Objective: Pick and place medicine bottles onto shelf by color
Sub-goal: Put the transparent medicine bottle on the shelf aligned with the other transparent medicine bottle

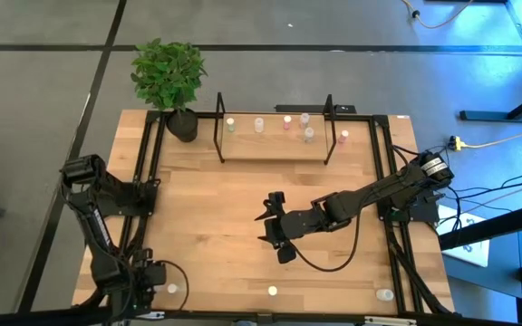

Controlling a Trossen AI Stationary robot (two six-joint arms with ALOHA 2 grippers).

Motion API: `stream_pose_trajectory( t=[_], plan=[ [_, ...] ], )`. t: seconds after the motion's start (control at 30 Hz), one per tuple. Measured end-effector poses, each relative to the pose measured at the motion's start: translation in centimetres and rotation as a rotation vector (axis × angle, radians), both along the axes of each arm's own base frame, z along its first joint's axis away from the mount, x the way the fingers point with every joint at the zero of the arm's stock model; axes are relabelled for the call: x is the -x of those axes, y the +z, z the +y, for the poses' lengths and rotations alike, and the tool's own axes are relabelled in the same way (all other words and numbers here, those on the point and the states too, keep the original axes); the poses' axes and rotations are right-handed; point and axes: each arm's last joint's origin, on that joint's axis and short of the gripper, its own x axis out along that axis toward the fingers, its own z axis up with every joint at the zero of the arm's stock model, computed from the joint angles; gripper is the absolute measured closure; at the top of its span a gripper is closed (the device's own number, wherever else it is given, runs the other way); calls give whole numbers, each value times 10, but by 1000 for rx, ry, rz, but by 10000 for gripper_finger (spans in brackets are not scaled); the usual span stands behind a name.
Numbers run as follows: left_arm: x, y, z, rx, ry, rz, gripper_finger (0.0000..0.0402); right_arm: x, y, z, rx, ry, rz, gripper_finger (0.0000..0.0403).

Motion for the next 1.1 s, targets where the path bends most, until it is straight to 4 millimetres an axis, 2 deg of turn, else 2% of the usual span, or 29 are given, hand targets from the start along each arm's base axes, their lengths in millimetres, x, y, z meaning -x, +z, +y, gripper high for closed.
stream_pose_trajectory(
  t=[0.17,0.73,1.1],
  plan=[
    [0,0,0,0,4,0,181,0,0,0,0,0,0,162],
    [-5,0,2,2,26,8,262,0,0,0,1,1,1,162],
    [-15,1,6,-13,69,-26,270,0,0,0,0,0,1,162]
  ],
)
